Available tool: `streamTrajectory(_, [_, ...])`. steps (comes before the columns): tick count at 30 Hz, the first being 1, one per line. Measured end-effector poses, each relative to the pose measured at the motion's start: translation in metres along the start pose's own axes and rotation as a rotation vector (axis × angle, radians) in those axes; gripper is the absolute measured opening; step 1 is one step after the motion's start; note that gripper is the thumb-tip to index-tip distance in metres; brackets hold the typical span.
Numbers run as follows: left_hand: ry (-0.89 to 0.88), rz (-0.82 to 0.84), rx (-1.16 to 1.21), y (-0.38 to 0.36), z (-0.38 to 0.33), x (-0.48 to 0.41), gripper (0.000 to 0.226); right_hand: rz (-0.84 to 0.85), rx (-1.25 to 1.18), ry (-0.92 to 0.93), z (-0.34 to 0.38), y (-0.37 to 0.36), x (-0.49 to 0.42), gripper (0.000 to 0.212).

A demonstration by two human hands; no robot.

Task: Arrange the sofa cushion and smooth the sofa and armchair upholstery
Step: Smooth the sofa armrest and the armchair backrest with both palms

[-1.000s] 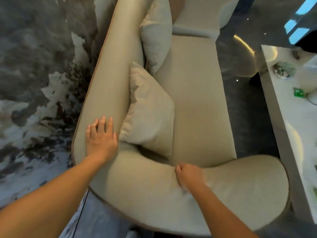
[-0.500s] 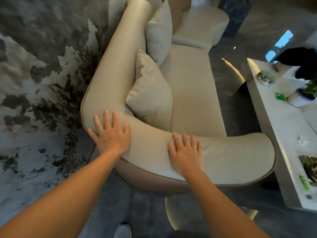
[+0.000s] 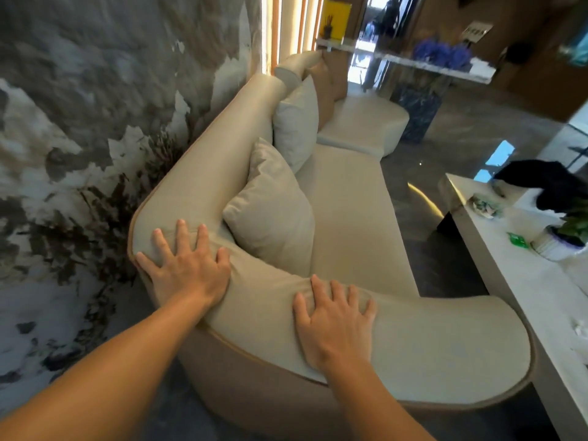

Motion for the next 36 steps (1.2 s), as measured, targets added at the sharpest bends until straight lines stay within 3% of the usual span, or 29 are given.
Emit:
streamTrajectory(15, [-0.044,-0.047,0.011,-0.014,0.002,-0.169,0.075,-0.029,-0.017,-0.105,0.087,-0.035,-0.123,0.072])
streamTrajectory(29, [-0.071,-0.040,-0.037,-0.013,0.003,-0.168,0.069,-0.007,0.040,-0.125,0.089,-0.035,-0.119,0.074])
streamTrajectory(32, [-0.097,0.068,-0.082,-0.016,0.001,-0.166,0.066,0.085,0.041,-0.142,0.091,-0.032,-0.115,0.073])
streamTrajectory(36, [-0.188,0.433,-0.200,0.003,0.000,-0.174,0.059,0.368,0.030,-0.099,0.090,-0.013,-0.087,0.064])
Point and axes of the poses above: each hand's wrist, its own x-axis away from the middle knuckle, its own y-axis out of the back of the hand, z = x × y, the point moved 6 cm from there along -x, towards the middle knuckle, and after that the axes turned 12 degrees about -x, right-handed, at the moved point
